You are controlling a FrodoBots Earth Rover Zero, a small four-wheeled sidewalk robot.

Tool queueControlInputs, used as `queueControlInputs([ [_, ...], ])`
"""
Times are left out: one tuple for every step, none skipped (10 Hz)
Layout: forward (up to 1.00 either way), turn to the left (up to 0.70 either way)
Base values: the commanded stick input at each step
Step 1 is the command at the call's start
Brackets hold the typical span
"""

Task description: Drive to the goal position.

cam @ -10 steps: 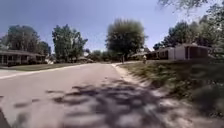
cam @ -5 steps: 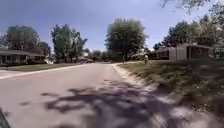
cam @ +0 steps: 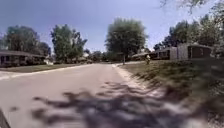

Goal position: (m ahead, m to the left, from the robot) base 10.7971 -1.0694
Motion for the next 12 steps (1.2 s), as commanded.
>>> queueControlInputs([
  [0.70,0.00],
  [0.70,0.00],
  [0.70,0.00],
  [0.70,0.00],
  [0.70,0.00],
  [0.70,0.00],
  [0.70,0.00],
  [0.70,0.00],
  [0.70,0.00],
  [0.70,0.00],
  [0.70,0.00],
  [0.70,0.00],
])
